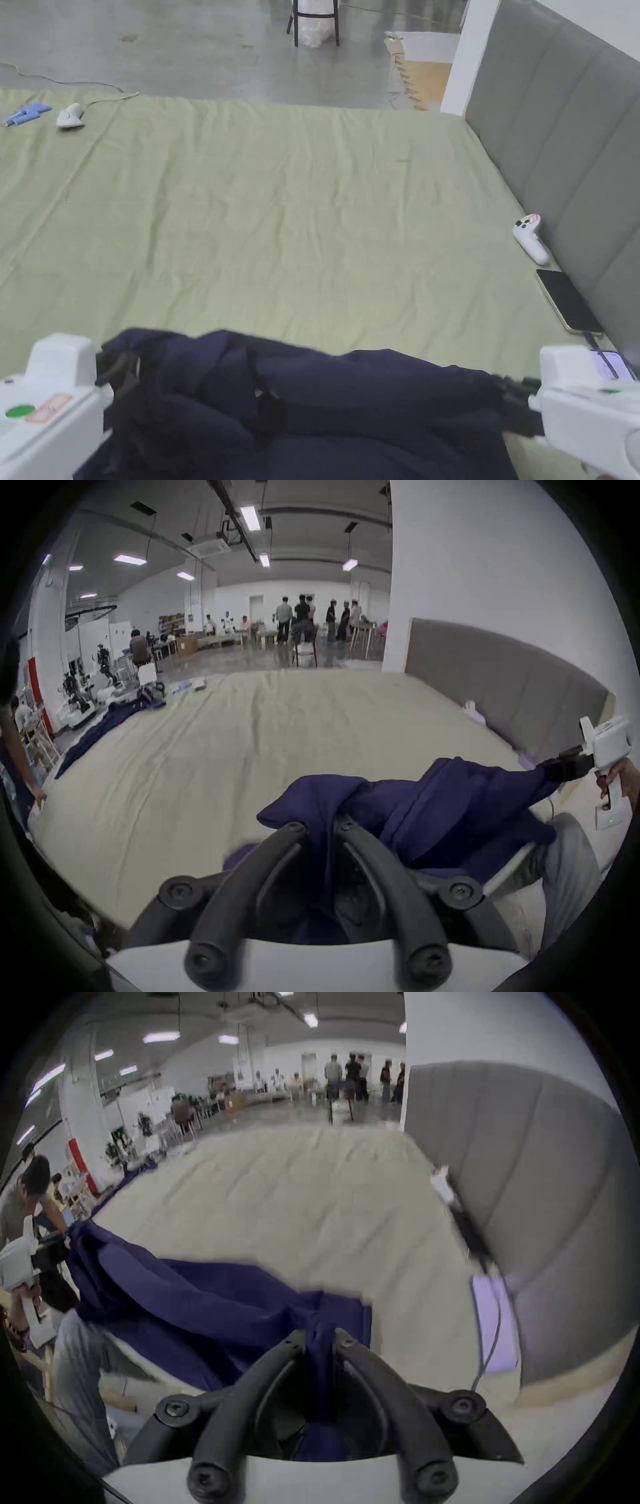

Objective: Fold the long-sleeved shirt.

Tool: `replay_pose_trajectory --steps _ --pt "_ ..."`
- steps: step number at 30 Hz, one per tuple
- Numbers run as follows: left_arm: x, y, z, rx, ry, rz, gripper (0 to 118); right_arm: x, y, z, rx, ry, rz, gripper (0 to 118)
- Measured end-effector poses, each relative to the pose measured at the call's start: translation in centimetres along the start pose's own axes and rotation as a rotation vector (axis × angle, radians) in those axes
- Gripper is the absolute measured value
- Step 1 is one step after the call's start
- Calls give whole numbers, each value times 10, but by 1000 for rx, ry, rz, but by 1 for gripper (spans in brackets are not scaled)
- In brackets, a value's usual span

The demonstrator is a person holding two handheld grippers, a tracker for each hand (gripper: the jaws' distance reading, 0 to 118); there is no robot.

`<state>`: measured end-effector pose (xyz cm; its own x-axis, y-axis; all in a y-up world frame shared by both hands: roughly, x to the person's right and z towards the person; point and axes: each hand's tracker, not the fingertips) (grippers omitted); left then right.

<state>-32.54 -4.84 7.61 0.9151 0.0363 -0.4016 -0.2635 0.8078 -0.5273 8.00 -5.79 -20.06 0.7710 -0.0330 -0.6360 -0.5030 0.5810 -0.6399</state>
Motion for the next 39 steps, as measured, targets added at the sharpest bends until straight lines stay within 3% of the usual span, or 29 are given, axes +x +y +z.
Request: replay_pose_trajectory --steps 8,12,14,15,18,19,22,23,24,25,26,28,32,33,35,36,39 --pt "14 -75 -53 -314 73 -93 14 -29 -22 -68 -269 -101 161 10" --pt "30 -67 -58 -263 104 -87 14 -37 -15 -81 -280 -142 201 10" --pt "27 -59 -60 -274 92 -58 22 -36 -14 -80 -285 -141 197 11" --pt "25 -51 -55 -274 78 -41 31 -33 -11 -77 -285 -130 185 17" --pt "12 -25 -36 -262 92 8 95 -31 -8 -46 -159 -168 124 101" --pt "-9 -32 -46 -234 81 41 108 -29 -6 -35 -124 -159 100 115" --pt "-28 -3 -8 -114 19 128 106 -21 4 -4 -18 -103 25 111" --pt "-32 5 2 -96 23 148 98 -22 8 5 3 -101 9 100" --pt "-38 13 12 -65 25 165 78 -23 11 15 31 -91 -4 72" --pt "-43 19 21 -40 23 177 27 -25 14 24 66 -75 -12 8" --pt "-47 23 27 -31 20 185 6 -25 16 25 87 -62 -12 0" --pt "-57 24 36 -26 31 220 4 -29 21 32 109 -56 -31 0" --pt "-86 9 45 -94 -55 435 5 -42 28 39 134 54 1 0" --pt "-99 -1 44 -120 -97 520 14 -48 28 38 134 75 11 0" --pt "-113 -20 30 -198 -156 662 92 -56 28 37 129 91 28 0" --pt "-119 -37 29 -243 -180 721 111 -58 28 36 129 94 37 0" --pt "-131 -69 8 -243 -262 864 107 -65 24 27 110 103 61 0"
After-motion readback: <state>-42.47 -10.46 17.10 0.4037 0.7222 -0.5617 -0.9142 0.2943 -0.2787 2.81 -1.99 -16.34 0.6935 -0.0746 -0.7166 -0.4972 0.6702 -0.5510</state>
